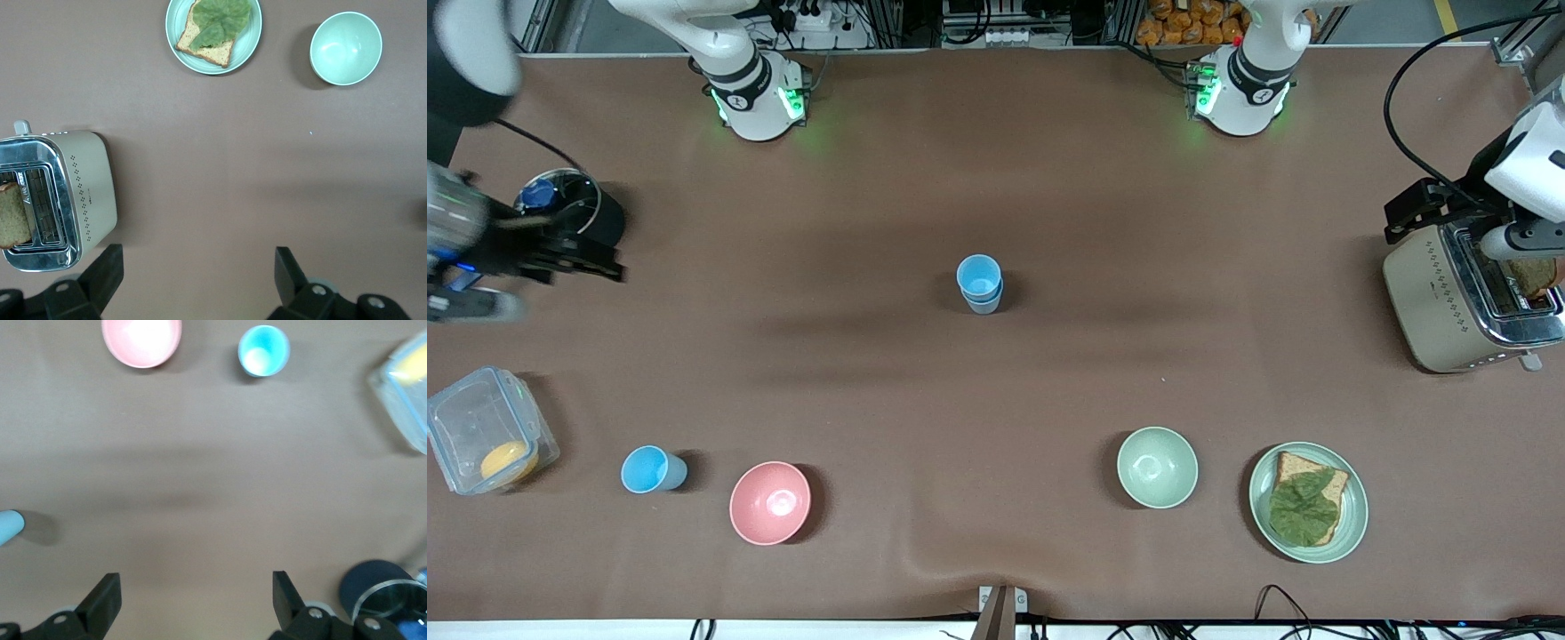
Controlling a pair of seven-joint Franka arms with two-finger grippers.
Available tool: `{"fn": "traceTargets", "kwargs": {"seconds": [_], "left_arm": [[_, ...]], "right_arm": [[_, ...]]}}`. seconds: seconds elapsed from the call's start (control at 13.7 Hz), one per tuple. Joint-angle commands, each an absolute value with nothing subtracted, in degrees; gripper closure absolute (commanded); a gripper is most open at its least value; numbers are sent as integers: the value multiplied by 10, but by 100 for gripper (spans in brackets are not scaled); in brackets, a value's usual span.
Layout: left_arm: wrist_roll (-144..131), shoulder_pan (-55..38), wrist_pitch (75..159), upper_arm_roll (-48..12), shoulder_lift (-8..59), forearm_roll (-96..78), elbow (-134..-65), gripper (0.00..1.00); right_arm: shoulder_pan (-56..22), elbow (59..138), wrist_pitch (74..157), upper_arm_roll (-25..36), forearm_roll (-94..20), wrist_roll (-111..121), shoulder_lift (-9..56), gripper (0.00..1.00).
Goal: Stack blue cups with both arms
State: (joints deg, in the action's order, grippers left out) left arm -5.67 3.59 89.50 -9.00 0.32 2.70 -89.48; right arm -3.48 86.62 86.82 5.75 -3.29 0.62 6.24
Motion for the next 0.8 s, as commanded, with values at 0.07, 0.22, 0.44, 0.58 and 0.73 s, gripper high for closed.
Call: {"fn": "traceTargets", "kwargs": {"seconds": [0.07,0.22,0.44,0.58,0.73], "left_arm": [[-85,34,875,-85,-4,17,-890,0],[-83,35,875,-85,-2,22,-888,0],[-82,35,870,-85,2,25,-882,0],[-81,35,870,-85,2,25,-881,0],[-81,35,869,-85,2,25,-881,0]], "right_arm": [[-25,879,846,58,-11,7,29,0],[-18,878,833,55,-11,6,26,0],[-11,877,829,52,-11,7,20,0],[-6,878,825,51,-11,8,17,0],[7,879,824,36,-11,14,11,0]]}}
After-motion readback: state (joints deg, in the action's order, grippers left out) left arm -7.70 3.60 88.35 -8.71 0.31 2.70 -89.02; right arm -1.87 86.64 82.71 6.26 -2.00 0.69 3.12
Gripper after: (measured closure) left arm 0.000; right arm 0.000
